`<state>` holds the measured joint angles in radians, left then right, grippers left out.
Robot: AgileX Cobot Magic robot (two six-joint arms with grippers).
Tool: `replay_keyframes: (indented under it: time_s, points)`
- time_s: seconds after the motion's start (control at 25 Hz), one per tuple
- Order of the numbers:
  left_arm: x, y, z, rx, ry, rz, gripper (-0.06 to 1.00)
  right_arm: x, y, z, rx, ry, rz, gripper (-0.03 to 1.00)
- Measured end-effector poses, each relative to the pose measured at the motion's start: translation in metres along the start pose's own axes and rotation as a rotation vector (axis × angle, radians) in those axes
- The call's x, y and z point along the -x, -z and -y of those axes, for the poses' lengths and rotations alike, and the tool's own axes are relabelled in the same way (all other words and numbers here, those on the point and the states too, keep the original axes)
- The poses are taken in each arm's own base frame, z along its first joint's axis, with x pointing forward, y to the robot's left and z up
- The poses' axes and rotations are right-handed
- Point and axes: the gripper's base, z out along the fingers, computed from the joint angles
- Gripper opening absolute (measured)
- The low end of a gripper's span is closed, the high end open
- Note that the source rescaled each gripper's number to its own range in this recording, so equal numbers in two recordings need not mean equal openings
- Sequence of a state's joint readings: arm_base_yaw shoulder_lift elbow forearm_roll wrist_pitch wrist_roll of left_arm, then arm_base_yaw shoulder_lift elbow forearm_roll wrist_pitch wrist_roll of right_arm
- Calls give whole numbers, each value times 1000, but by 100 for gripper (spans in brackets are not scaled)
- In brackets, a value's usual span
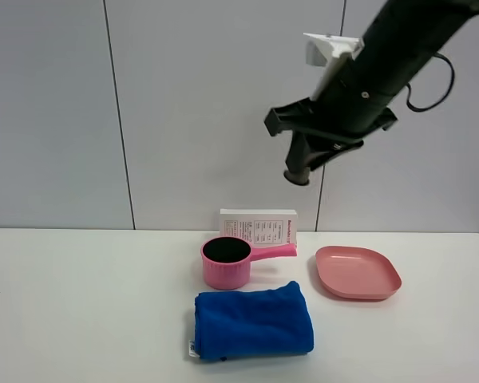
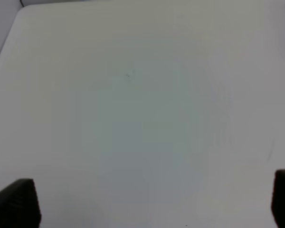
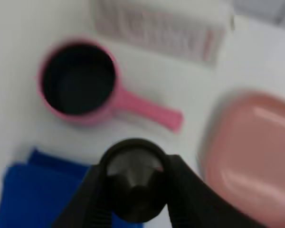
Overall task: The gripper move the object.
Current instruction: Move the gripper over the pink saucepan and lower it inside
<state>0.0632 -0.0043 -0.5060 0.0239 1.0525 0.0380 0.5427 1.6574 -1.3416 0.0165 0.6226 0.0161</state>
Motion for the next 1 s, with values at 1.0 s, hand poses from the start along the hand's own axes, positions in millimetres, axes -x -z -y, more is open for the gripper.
replay_keyframes:
  time_s: [1.0]
  points:
    - [0, 0, 0, 0, 0, 0, 100, 3, -153, -29, -11, 146, -142, 0]
